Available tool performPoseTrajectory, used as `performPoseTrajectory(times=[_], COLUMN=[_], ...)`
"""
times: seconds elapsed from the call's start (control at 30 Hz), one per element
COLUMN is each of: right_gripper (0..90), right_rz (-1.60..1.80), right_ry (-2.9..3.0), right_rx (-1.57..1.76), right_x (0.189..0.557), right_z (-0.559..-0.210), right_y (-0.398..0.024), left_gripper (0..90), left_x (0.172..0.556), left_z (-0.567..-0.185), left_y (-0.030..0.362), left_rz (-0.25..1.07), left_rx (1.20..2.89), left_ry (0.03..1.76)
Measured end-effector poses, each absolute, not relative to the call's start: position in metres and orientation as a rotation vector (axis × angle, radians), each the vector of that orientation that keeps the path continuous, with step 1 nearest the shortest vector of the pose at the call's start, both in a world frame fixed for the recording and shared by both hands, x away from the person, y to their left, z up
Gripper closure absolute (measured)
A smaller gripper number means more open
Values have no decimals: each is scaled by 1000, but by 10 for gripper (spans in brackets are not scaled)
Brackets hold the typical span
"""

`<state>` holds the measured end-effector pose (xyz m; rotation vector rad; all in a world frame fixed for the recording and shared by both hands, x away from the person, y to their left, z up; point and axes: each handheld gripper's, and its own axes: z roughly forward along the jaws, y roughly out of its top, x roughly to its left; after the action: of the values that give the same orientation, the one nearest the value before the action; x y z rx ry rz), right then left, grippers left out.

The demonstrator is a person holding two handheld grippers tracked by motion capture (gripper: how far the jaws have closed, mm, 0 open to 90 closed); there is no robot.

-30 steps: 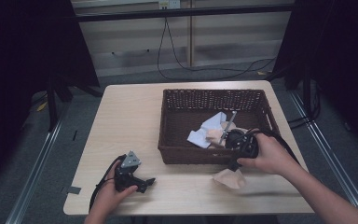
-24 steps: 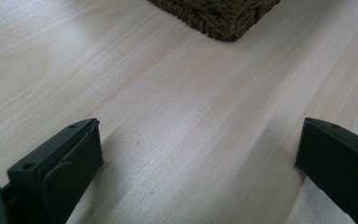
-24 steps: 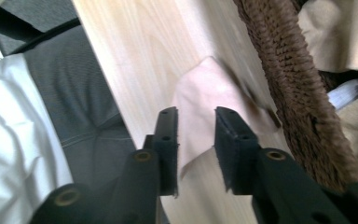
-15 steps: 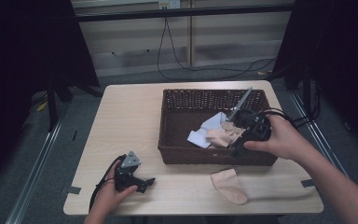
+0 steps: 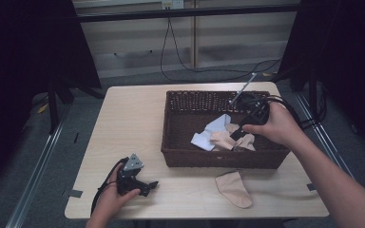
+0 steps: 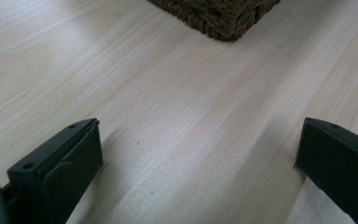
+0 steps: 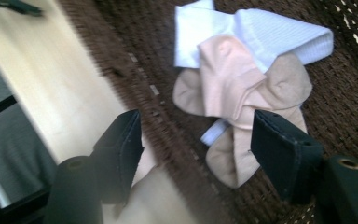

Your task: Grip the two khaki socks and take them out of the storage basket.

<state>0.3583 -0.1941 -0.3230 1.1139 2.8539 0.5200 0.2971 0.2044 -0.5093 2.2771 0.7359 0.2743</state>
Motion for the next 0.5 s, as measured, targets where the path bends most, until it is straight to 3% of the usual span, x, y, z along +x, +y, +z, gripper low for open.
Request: performPoseTrajectory(times=[0.2, 0.5], right_gripper=[261, 243], right_rz=[481, 473], right_ry=[2837, 2822], right_rx=[1200, 1261], right_x=[373, 384], right_z=[-351, -380], right_y=[-197, -203], left_gripper=[0, 0], left_x=[297, 297], left_z=[-509, -509], left_y=[204, 205], left_rz=[273, 273], left_rx=[2280, 2280], left_ry=[736, 736])
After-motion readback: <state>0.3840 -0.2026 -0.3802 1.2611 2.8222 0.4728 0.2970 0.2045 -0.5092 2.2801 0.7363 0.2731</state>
